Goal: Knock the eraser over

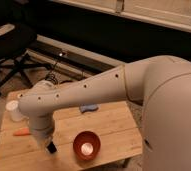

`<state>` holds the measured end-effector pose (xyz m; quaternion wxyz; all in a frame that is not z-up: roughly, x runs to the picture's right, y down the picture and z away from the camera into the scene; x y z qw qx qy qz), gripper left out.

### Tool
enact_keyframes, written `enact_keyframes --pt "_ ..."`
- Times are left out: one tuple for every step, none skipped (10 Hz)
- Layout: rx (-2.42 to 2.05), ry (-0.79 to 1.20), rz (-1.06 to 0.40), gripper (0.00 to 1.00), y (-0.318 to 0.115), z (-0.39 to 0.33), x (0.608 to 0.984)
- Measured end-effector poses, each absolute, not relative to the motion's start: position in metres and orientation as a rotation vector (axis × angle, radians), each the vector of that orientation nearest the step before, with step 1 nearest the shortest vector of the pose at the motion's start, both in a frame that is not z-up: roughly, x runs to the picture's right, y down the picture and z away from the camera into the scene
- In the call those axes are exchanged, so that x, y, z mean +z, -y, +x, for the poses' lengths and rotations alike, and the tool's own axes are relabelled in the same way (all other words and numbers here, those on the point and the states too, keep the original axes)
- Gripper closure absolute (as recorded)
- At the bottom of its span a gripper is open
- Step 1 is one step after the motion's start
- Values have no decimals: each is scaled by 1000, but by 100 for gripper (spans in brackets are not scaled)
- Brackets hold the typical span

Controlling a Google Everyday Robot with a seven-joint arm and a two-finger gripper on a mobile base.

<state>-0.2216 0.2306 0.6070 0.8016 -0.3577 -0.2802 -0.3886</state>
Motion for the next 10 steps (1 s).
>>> enact_keyframes --pt "-845 594 -798 100 -234 -217 611" --pt "-850 585 -826 100 -239 -212 615" --pt "-854 572 -864 100 -245 -206 620" --pt "-853 562 -890 100 -248 -203 624" --pt "-848 552 -906 100 -249 -203 628" --pt "-831 535 -915 100 -247 -207 635" --pt "-794 517 -894 100 -238 -212 643" --pt "-734 499 -838 100 -222 -219 654" --pt "-654 474 -746 100 -197 -226 666" --pt "-591 448 -666 100 -175 -226 674"
